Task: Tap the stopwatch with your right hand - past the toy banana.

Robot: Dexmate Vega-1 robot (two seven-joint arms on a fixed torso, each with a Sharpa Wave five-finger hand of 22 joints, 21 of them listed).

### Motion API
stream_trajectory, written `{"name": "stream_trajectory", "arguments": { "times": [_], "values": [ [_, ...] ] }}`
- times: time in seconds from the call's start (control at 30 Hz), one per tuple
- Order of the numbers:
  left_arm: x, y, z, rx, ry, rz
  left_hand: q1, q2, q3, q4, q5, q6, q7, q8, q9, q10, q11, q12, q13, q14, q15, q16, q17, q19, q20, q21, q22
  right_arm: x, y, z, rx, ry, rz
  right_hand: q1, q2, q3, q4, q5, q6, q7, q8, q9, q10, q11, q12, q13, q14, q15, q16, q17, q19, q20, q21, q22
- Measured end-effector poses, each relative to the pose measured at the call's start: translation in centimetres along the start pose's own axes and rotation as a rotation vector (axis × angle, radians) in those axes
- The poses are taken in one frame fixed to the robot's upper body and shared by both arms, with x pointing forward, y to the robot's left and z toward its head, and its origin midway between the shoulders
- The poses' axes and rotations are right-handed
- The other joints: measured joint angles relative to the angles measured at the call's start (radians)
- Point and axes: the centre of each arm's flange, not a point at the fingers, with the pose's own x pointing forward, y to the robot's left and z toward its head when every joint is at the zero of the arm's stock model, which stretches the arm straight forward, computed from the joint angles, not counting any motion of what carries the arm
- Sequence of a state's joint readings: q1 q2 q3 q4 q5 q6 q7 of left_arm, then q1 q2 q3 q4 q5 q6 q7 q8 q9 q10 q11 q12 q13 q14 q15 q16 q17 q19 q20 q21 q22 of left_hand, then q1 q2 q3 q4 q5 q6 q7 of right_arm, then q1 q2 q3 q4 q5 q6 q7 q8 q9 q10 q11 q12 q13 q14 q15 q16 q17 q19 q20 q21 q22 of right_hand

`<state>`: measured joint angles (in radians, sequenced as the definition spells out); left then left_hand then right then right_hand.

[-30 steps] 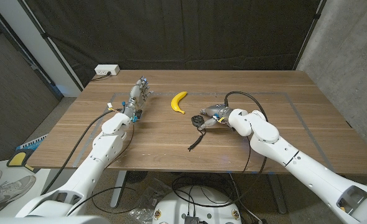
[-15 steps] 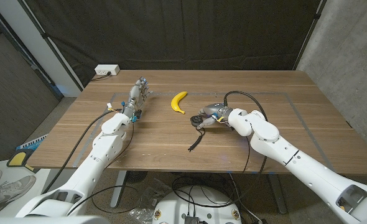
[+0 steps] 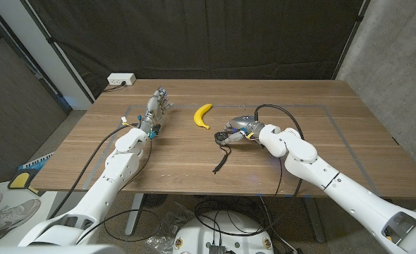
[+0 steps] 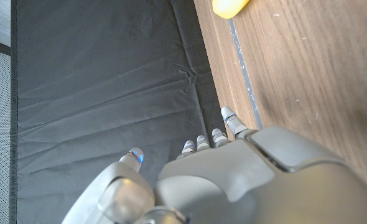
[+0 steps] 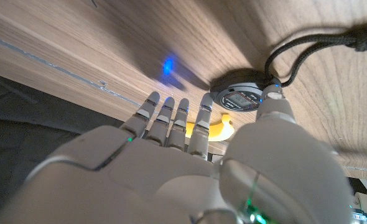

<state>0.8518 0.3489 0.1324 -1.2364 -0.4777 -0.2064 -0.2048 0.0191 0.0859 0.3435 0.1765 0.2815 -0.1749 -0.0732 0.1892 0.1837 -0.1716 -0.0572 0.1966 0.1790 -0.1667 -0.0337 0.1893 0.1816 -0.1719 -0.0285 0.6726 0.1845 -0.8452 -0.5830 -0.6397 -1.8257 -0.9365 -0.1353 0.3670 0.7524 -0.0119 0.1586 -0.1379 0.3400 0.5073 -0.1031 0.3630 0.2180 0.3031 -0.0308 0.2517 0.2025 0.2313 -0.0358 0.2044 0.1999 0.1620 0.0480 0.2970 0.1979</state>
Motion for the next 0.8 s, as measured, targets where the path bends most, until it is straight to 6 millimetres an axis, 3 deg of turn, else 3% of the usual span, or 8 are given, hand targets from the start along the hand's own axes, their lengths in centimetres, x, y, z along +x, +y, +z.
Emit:
{"name": "stream_trajectory", "arguments": {
  "times": [0.2,0.3,0.37,0.6,0.73,0.8],
  "values": [
    [-0.2,0.1,-0.1,-0.001,0.000,0.004,-0.003,-0.003,-0.003,0.003,0.008,0.000,0.000,0.000,0.000,0.000,0.000,0.000,0.000,0.000,0.000,0.000,0.000,0.000,0.000,0.000,0.000,0.0,0.2,0.1,-0.020,0.005,-0.002,0.009,-0.009,-0.006,-0.006,0.005,-0.067,0.016,-0.005,0.013,-0.031,0.013,-0.017,0.000,-0.016,-0.004,-0.013,0.003,-0.012,-0.010,0.000,0.000],
    [-0.3,0.2,0.0,-0.003,-0.002,0.007,-0.012,-0.012,-0.003,0.003,0.008,0.000,0.000,0.000,0.000,0.000,0.000,0.000,0.000,0.000,0.000,0.000,0.000,0.000,0.000,0.000,0.000,0.1,0.7,0.5,-0.031,0.002,0.007,0.013,-0.013,-0.013,-0.004,0.004,-0.055,0.010,0.002,0.015,-0.022,0.012,-0.017,0.004,-0.018,-0.006,-0.013,0.003,-0.013,-0.008,0.000,0.000],
    [-0.3,0.3,0.0,-0.005,-0.005,0.011,-0.011,-0.012,-0.003,0.003,0.008,0.000,0.000,0.000,0.000,0.000,0.000,0.000,0.000,0.000,0.000,0.000,0.000,0.000,0.000,0.000,0.000,0.2,0.8,0.6,-0.035,0.003,0.008,0.014,-0.014,-0.013,-0.004,0.009,-0.021,-0.002,0.024,0.020,-0.010,0.004,-0.011,0.005,-0.018,-0.006,-0.013,0.003,-0.013,-0.009,0.000,0.000],
    [-0.5,0.6,0.0,-0.008,-0.008,0.018,-0.005,-0.018,-0.005,0.000,0.008,0.005,-0.005,-0.004,0.000,0.000,0.000,0.000,0.000,0.000,0.000,0.000,0.000,0.000,0.000,0.000,0.000,0.3,0.8,0.7,-0.052,0.006,-0.003,0.041,-0.009,-0.014,-0.003,0.019,0.013,0.023,0.088,0.043,0.033,-0.008,0.002,0.005,0.007,-0.004,-0.008,0.007,0.011,-0.032,0.008,0.005],
    [-0.6,0.7,0.1,-0.010,-0.012,0.020,-0.004,-0.018,-0.005,0.000,0.008,0.002,-0.009,-0.004,0.000,0.000,0.000,0.000,0.000,0.000,0.000,0.000,0.000,0.000,0.000,-0.007,0.000,0.3,1.1,0.9,-0.057,0.002,-0.017,0.051,-0.001,-0.022,0.006,0.019,0.047,0.057,0.160,0.076,0.091,-0.030,0.018,0.005,0.045,-0.004,0.004,0.007,0.031,-0.037,0.017,0.005],
    [-0.6,0.8,0.1,-0.010,-0.013,0.021,-0.002,-0.016,-0.007,-0.002,0.008,0.000,-0.011,-0.004,0.000,0.000,0.000,0.000,0.000,0.000,0.000,0.000,0.000,0.000,0.000,-0.007,0.000,0.3,1.1,1.0,-0.058,-0.003,-0.032,0.057,0.001,-0.023,0.006,0.020,0.066,0.076,0.197,0.088,0.119,-0.058,0.026,0.005,0.072,-0.005,0.011,0.007,0.042,-0.042,0.022,0.005]
  ]
}}
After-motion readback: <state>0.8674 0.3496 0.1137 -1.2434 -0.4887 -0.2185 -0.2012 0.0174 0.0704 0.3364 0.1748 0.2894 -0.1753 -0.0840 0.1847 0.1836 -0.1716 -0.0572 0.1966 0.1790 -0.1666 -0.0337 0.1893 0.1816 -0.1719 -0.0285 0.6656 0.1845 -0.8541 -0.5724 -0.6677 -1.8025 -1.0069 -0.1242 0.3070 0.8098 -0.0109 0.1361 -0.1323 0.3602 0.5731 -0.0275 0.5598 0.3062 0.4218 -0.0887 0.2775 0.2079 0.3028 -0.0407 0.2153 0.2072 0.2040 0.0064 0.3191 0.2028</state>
